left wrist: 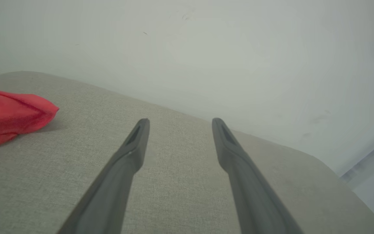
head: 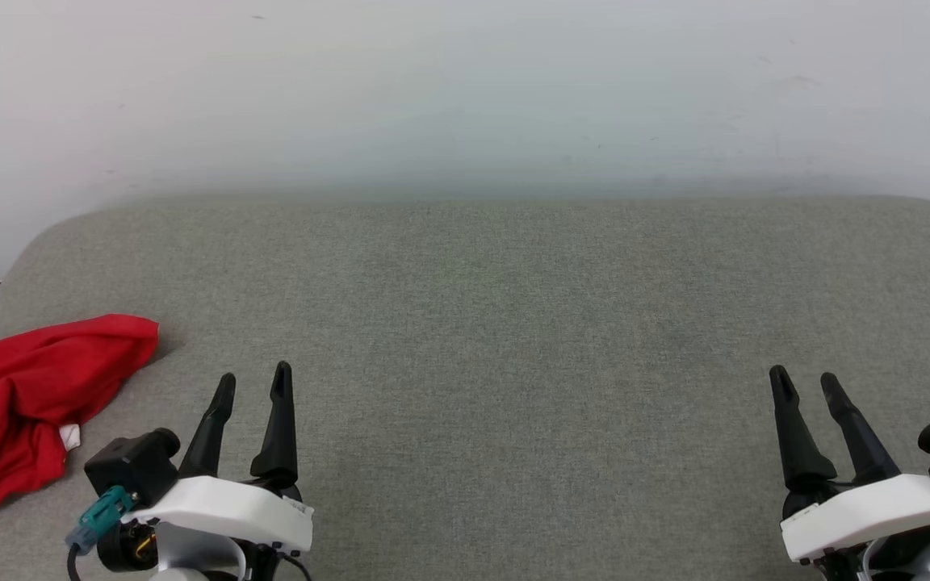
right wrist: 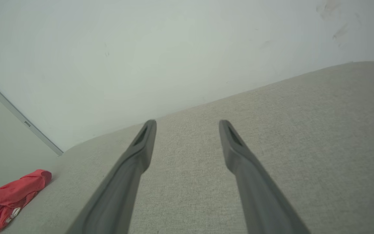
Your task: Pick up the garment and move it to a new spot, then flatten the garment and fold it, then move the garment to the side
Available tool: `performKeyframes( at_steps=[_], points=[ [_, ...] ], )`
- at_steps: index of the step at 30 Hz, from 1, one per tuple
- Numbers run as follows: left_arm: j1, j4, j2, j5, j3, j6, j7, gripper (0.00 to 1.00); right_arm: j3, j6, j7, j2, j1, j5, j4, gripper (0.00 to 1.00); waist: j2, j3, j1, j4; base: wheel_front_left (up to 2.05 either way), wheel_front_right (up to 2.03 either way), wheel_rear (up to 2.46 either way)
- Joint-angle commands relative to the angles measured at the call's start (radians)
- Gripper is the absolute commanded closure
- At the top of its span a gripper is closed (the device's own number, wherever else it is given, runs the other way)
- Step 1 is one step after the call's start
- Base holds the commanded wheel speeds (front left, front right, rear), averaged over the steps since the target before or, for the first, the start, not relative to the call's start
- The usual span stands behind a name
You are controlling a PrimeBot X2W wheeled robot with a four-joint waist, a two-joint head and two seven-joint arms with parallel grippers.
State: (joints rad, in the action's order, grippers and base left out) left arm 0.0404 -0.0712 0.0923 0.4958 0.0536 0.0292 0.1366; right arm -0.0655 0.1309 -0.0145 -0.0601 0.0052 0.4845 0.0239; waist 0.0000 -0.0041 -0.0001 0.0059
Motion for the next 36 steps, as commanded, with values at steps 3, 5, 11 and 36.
performKeyframes(
  at_steps=[3, 5, 11, 36],
  points=[
    [-0.005, 0.012, 0.019, -0.046, 0.007, -0.014, 0.014, 0.00, -0.007, 0.000, 0.006, 0.001, 0.005, -0.057, -0.023, 0.00, 0.0000, 0.000, 0.0001, 0.001, 0.00, 0.00, 0.00],
    [-0.005, 0.010, 0.024, -0.065, 0.014, -0.019, 0.020, 0.00, -0.009, 0.000, 0.012, 0.002, 0.008, -0.082, -0.027, 0.00, 0.0000, 0.001, 0.0001, 0.002, 0.00, 0.00, 0.00],
    [-0.010, 0.000, 0.040, -0.121, 0.033, -0.032, 0.035, 0.00, -0.014, 0.000, 0.032, 0.004, 0.013, -0.154, -0.043, 0.00, 0.0000, -0.001, 0.0001, 0.003, 0.00, 0.00, 0.00],
    [-0.028, -0.029, 0.034, -0.262, 0.046, -0.023, 0.090, 0.00, -0.037, 0.000, 0.054, 0.011, 0.054, -0.340, -0.116, 0.00, 0.0000, -0.009, 0.0001, 0.003, 0.00, 0.00, 0.00]
  ],
)
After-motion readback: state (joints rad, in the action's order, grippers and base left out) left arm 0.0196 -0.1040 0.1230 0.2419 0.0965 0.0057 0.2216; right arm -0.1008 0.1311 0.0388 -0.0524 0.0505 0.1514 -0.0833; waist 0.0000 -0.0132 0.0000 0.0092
